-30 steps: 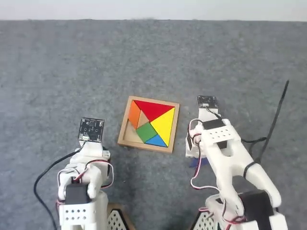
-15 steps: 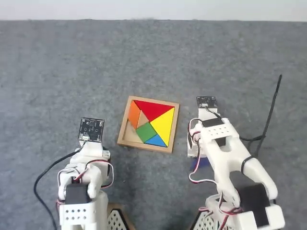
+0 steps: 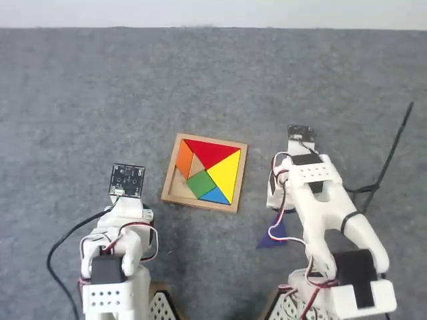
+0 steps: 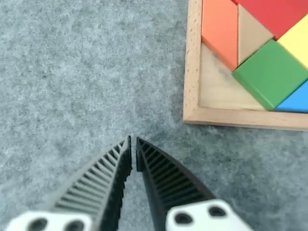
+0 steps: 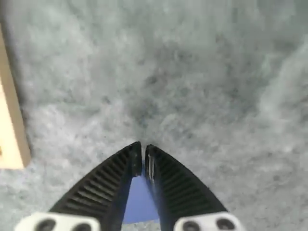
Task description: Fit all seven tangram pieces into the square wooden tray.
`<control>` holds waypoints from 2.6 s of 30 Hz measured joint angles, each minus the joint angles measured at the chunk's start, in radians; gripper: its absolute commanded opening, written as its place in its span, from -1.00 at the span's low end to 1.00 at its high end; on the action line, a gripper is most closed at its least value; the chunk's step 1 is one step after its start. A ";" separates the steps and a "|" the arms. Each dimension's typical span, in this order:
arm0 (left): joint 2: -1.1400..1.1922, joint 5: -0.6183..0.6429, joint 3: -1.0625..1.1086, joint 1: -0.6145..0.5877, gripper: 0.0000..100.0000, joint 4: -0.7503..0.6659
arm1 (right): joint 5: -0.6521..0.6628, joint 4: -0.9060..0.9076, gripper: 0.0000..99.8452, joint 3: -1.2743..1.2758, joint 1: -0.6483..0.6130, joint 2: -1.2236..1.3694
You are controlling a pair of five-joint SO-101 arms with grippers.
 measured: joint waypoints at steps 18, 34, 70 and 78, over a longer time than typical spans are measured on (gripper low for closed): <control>0.000 0.000 0.000 0.000 -0.96 0.000 | 0.723 0.098 -0.37 0.318 -0.189 -0.535; 0.000 0.000 0.000 0.000 -0.96 0.000 | 1.987 0.242 -0.37 0.318 -0.213 -0.535; 0.000 0.000 0.000 0.000 -0.96 0.000 | 2.248 0.015 -0.52 0.500 -0.120 -0.539; 0.000 0.000 0.000 0.000 -0.96 0.000 | 2.131 0.015 -0.58 0.500 -0.173 -0.555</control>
